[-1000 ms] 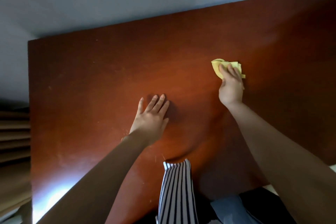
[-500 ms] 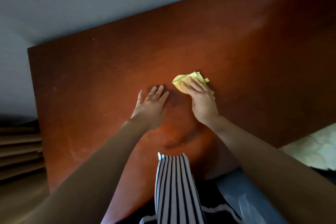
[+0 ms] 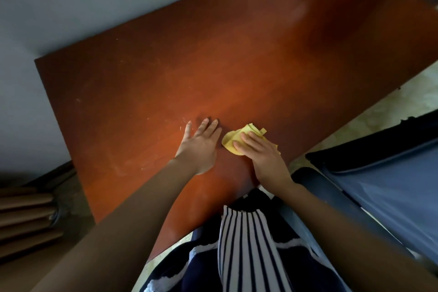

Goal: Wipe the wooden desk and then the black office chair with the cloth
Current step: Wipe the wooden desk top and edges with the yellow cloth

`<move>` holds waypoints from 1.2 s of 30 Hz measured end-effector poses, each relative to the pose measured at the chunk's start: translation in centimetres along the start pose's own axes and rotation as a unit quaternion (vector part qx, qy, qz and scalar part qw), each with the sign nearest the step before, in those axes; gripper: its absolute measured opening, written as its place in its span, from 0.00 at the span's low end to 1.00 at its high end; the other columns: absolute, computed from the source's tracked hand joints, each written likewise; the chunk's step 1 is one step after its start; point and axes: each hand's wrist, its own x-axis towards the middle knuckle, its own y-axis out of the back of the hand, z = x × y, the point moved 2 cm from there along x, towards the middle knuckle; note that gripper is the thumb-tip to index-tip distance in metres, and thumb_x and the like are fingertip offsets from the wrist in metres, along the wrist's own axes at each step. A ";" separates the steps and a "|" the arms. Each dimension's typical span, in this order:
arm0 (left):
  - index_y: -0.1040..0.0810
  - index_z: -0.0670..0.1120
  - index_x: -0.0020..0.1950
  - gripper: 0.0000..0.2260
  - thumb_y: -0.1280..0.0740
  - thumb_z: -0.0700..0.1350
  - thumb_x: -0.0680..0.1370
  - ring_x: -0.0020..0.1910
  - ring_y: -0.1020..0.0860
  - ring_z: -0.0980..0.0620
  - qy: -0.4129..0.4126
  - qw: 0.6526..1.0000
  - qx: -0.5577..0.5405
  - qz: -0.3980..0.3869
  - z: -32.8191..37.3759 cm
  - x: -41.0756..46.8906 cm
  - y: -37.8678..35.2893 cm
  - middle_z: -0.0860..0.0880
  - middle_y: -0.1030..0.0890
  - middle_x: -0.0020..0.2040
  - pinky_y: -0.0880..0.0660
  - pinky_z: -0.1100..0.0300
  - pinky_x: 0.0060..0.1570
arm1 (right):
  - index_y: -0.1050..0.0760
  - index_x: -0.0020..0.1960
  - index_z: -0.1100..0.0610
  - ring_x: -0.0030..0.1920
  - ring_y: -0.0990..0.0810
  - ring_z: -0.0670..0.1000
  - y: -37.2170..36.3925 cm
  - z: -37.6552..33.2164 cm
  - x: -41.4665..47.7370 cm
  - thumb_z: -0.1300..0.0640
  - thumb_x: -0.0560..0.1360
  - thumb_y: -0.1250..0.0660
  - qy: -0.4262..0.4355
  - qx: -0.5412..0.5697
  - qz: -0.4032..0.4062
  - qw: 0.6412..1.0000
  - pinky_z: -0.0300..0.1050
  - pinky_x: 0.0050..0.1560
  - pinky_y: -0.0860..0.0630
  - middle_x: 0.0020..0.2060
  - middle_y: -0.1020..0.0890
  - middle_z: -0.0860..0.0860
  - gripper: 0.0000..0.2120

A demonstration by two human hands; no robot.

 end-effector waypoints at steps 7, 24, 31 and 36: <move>0.57 0.48 0.78 0.28 0.48 0.49 0.81 0.76 0.61 0.50 -0.027 0.999 0.043 0.006 0.6 -1.2 -0.6 0.50 0.59 0.78 0.65 0.43 0.71 | 0.28 0.67 0.57 0.71 0.35 0.60 1.4 2.2 -4.5 0.75 0.65 0.43 -0.037 -0.012 0.008 0.999 0.57 0.66 0.33 0.68 0.29 0.57 0.33; 0.51 0.47 0.78 0.25 0.49 0.48 0.82 0.77 0.59 0.52 0.053 0.996 -0.058 0.039 -2.1 -3.7 -0.2 0.50 0.55 0.78 0.65 0.49 0.72 | 0.49 0.77 0.47 0.77 0.54 0.52 4.5 5.5 9.0 0.66 0.81 0.49 -0.148 -0.064 -0.103 0.981 0.57 0.73 0.46 0.77 0.50 0.50 0.28; 0.48 0.47 0.77 0.24 0.49 0.46 0.82 0.77 0.57 0.53 0.106 0.988 -0.092 0.057 -2.9 -5.3 -0.6 0.49 0.52 0.78 0.63 0.49 0.72 | 0.41 0.75 0.48 0.76 0.47 0.51 0.4 -1.8 8.2 0.66 0.77 0.46 -0.046 -0.071 -0.041 0.996 0.41 0.71 0.50 0.76 0.42 0.49 0.28; 0.49 0.47 0.78 0.24 0.49 0.43 0.81 0.77 0.55 0.52 0.103 0.987 -0.100 0.074 -2.1 -5.5 -0.6 0.49 0.51 0.78 0.62 0.48 0.72 | 0.31 0.70 0.49 0.74 0.40 0.52 -2.1 -5.9 3.7 0.68 0.74 0.45 0.078 -0.047 -0.046 0.995 0.50 0.68 0.39 0.72 0.32 0.49 0.27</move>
